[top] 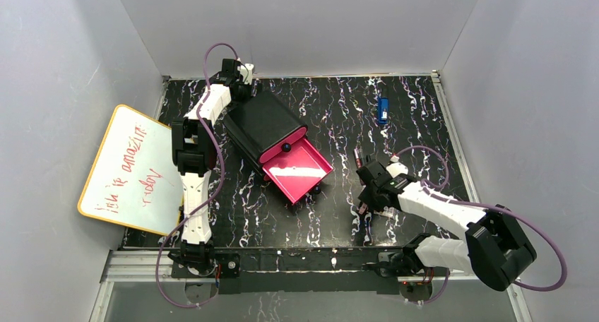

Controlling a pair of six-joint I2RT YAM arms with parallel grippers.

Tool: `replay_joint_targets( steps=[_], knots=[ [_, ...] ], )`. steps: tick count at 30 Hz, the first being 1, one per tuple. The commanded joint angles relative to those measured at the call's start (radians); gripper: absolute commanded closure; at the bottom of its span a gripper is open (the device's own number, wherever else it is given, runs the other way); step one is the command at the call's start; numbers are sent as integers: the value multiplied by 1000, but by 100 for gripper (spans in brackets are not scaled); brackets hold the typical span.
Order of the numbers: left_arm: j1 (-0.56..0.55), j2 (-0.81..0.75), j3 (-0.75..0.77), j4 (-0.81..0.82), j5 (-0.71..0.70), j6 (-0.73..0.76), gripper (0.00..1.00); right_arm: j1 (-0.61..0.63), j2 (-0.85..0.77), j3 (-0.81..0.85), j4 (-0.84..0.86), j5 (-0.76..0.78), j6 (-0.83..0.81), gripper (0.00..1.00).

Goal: Organize the makeup

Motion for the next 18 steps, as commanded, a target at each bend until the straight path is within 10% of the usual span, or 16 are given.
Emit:
replay_joint_targets(
  steps=[1, 18],
  knots=[
    [-22, -14, 16, -42, 27, 9, 2, -5, 30, -5, 30, -6, 0, 64],
    [-22, -12, 20, -44, 30, 6, 2, 98, -28, 339, -279, 196, -94, 81]
  ],
)
